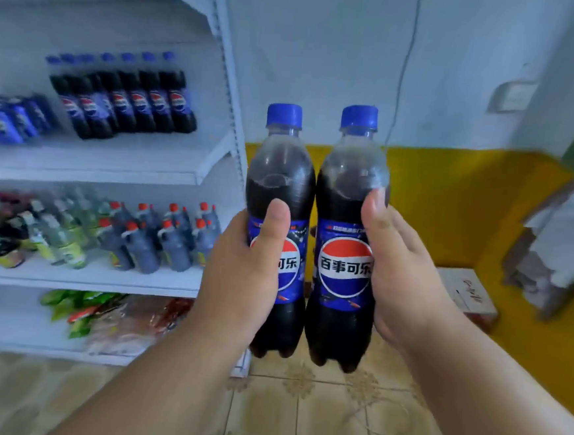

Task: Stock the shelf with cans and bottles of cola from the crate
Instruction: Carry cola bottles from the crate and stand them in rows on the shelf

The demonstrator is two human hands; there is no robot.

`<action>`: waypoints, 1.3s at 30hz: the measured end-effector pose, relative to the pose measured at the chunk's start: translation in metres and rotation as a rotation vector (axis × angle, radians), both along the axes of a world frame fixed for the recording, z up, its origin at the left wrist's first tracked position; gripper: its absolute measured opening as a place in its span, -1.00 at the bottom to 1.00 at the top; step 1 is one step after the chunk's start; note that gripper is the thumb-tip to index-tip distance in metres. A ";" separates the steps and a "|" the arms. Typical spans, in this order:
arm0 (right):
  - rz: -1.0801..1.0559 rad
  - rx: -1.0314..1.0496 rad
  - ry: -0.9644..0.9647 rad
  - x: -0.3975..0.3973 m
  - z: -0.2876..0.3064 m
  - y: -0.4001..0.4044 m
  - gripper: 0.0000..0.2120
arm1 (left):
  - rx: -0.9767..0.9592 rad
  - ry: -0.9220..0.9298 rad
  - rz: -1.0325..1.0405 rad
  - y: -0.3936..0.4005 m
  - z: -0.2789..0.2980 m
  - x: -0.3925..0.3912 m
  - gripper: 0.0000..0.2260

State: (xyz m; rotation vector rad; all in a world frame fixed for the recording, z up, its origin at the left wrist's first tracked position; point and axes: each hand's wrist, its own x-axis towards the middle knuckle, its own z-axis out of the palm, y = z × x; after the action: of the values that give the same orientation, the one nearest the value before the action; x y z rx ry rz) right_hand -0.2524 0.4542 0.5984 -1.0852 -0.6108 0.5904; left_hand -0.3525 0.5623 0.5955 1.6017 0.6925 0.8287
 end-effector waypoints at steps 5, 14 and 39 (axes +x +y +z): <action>0.257 0.009 -0.008 -0.083 0.003 0.129 -0.46 | 0.027 0.012 0.163 0.112 0.008 -0.107 -0.59; 0.244 -0.042 -0.018 -0.144 0.005 0.274 -0.39 | -0.046 -0.045 0.198 0.234 0.013 -0.177 -0.58; 0.173 -0.046 -0.239 0.015 0.019 0.575 -0.48 | 0.136 -0.158 0.507 0.521 0.025 0.002 -0.47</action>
State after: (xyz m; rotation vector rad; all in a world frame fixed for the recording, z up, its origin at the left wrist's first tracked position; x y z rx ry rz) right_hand -0.2375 1.0296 0.6178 -1.1630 -0.9089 0.6311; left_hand -0.3501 1.0832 0.6201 1.4762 0.9613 1.3806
